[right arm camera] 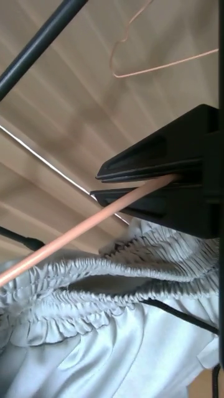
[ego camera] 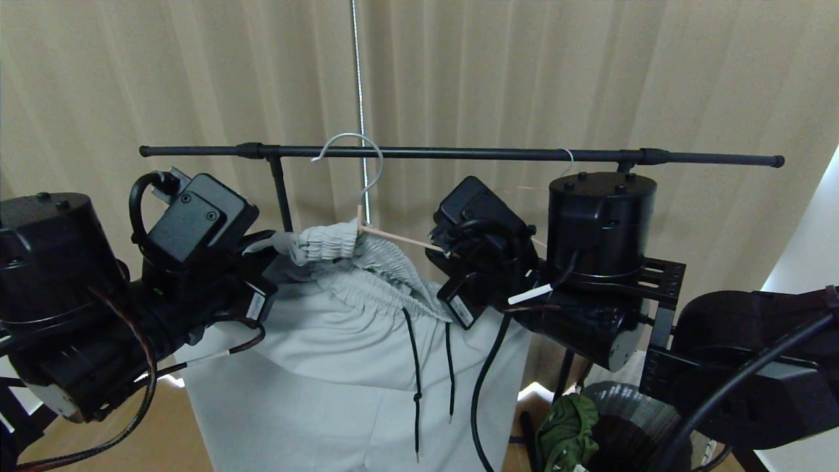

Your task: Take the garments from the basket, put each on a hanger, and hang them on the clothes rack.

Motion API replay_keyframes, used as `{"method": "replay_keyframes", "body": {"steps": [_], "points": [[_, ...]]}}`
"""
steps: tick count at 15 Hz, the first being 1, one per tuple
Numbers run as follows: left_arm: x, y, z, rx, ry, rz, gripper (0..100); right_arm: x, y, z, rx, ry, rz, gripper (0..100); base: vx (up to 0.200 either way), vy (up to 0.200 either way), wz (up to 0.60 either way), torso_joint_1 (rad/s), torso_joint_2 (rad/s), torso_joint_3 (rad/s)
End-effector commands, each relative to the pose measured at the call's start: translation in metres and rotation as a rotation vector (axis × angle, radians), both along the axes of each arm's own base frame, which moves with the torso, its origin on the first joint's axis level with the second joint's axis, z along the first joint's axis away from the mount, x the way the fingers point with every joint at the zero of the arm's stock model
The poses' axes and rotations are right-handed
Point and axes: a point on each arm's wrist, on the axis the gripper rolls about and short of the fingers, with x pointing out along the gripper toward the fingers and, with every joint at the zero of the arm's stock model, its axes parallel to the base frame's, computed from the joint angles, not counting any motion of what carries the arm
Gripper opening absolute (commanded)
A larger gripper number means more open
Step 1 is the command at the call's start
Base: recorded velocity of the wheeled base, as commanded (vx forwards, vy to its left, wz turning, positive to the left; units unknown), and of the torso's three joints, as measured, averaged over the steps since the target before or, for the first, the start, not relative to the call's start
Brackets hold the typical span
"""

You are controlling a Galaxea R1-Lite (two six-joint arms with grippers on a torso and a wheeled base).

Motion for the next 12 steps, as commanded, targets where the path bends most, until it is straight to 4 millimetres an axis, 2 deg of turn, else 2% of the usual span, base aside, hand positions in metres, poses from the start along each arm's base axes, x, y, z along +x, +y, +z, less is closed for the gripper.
{"method": "replay_keyframes", "body": {"steps": [1, 7, 8, 10, 12], "points": [[-0.001, 0.001, -0.003, 0.006, 0.008, 0.006, 0, 0.001, -0.003, 0.002, 0.004, -0.004, -0.013, 0, 0.000, 0.000, 0.00, 0.000, 0.00, 0.000], [-0.011, 0.004, -0.006, -0.015, 0.022, -0.006, 0, 0.001, -0.005, 0.004, 0.029, -0.030, -0.018, 0, 0.000, 0.000, 0.00, 0.000, 0.00, 0.000], [-0.014, 0.005, -0.004, -0.033, 0.017, -0.011, 100, 0.000, -0.006, 0.005, 0.031, -0.032, -0.018, 0, 0.000, 0.000, 0.00, 0.000, 0.00, 0.000], [-0.019, 0.006, -0.002, -0.041, 0.009, -0.023, 100, -0.002, -0.009, 0.010, 0.041, -0.043, -0.024, 0, 0.000, 0.000, 0.00, 0.000, 0.00, 0.000], [-0.023, 0.008, 0.000, -0.046, 0.001, -0.037, 100, -0.004, -0.023, 0.016, 0.043, -0.051, -0.058, 0, 0.000, 0.000, 0.00, 0.000, 0.00, 0.000]]}}
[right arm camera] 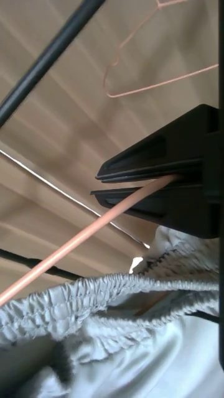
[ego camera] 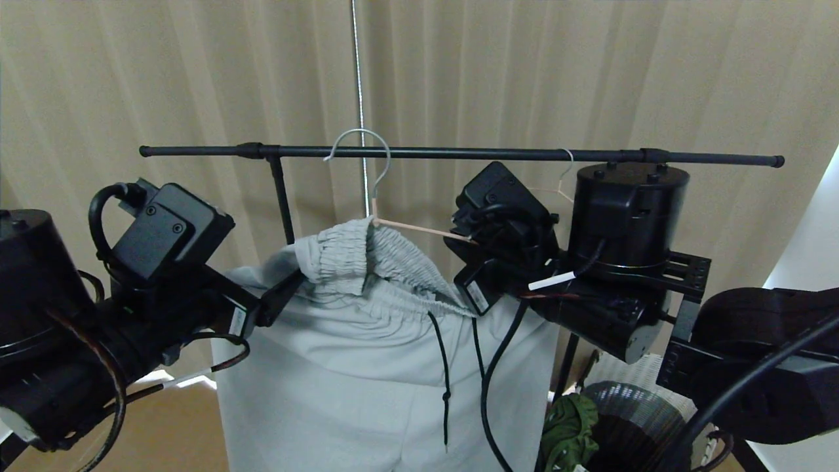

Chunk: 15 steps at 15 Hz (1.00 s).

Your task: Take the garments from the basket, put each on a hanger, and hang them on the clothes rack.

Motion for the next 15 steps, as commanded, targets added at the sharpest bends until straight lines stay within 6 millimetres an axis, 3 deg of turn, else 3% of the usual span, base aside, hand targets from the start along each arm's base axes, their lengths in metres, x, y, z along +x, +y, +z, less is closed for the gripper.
{"method": "replay_keyframes", "body": {"steps": [1, 9, 12, 15], "points": [[-0.010, 0.002, 0.002, -0.013, -0.013, -0.055, 100, -0.009, -0.021, 0.010, 0.010, -0.011, -0.025, 0, 0.000, 0.000, 0.00, 0.000, 0.00, 0.000], [-0.032, 0.011, -0.006, -0.064, 0.011, -0.118, 100, -0.022, -0.086, 0.024, 0.038, -0.041, -0.163, 0, 0.000, 0.000, 0.00, 0.000, 0.00, 0.000], [-0.045, 0.018, -0.016, -0.066, 0.037, -0.110, 100, -0.032, -0.095, 0.029, 0.051, -0.054, -0.165, 0, 0.000, 0.000, 0.00, 0.000, 0.00, 0.000], [-0.044, 0.024, -0.041, -0.029, 0.136, -0.099, 100, -0.041, -0.099, 0.036, 0.076, -0.080, -0.151, 0, 0.000, 0.000, 0.00, 0.000, 0.00, 0.000]]}}
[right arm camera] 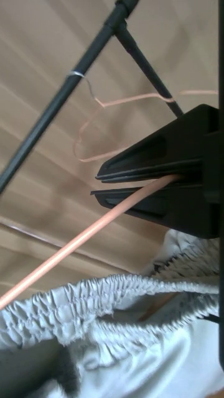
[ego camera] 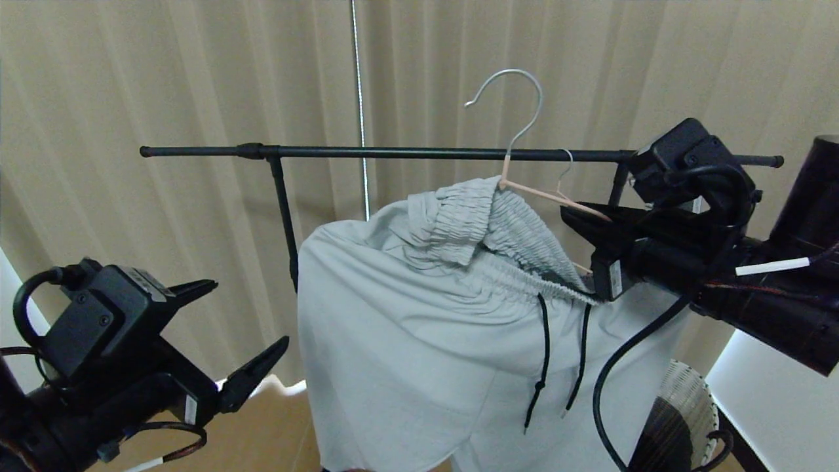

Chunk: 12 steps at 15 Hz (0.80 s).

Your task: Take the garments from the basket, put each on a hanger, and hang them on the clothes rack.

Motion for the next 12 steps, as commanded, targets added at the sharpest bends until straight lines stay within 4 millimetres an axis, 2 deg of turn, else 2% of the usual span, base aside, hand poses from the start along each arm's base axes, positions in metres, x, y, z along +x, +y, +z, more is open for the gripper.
{"method": "replay_keyframes", "body": {"steps": [1, 4, 8, 12], "points": [[0.003, 0.002, -0.010, 0.014, 0.048, -0.018, 100, -0.008, -0.005, 0.010, 0.021, -0.029, 0.002, 0, 0.000, 0.000, 0.00, 0.000, 0.00, 0.000], [0.004, 0.001, -0.009, 0.000, 0.047, -0.079, 100, -0.014, -0.009, 0.015, 0.032, -0.046, 0.004, 0, 0.000, 0.000, 0.00, 0.000, 0.00, 0.000], [0.013, 0.003, -0.006, 0.001, 0.045, -0.047, 100, -0.027, -0.007, 0.023, 0.052, -0.071, 0.043, 0, 0.000, 0.000, 0.00, 0.000, 0.00, 0.000], [0.021, 0.000, -0.008, 0.010, 0.060, -0.046, 100, -0.028, -0.007, 0.022, 0.054, -0.070, 0.046, 0, 0.000, 0.000, 0.00, 0.000, 0.00, 0.000]]}}
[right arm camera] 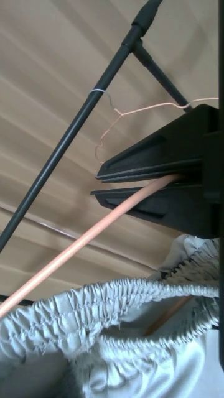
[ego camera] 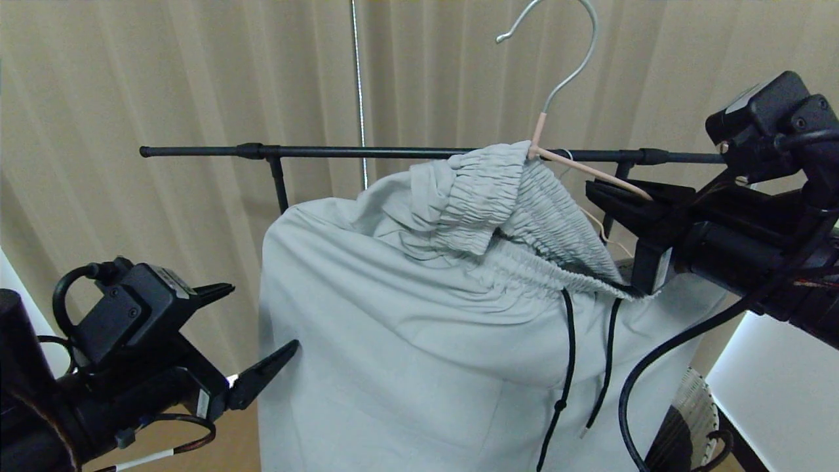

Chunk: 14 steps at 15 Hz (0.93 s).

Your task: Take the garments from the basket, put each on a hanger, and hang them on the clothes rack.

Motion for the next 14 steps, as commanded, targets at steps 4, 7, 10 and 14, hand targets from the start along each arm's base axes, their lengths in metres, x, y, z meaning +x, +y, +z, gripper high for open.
{"method": "replay_keyframes", "body": {"steps": [4, 7, 10, 14], "points": [[0.007, -0.003, 0.001, 0.004, 0.003, -0.001, 100, -0.005, 0.004, 0.001, 0.002, -0.003, 0.045, 0, 0.000, 0.000, 0.00, 0.000, 0.00, 0.000], [0.008, -0.003, -0.005, 0.017, 0.029, 0.006, 100, -0.004, 0.004, 0.001, 0.001, -0.004, 0.043, 0, 0.000, 0.000, 0.00, 0.000, 0.00, 0.000], [0.003, 0.004, -0.016, 0.038, 0.066, 0.032, 100, -0.004, 0.003, 0.001, 0.002, -0.005, 0.030, 0, 0.000, 0.000, 0.00, 0.000, 0.00, 0.000], [0.002, 0.033, -0.032, 0.157, 0.091, 0.152, 100, -0.003, -0.006, 0.005, 0.007, -0.012, -0.007, 0, 0.000, 0.000, 0.00, 0.000, 0.00, 0.000]]}}
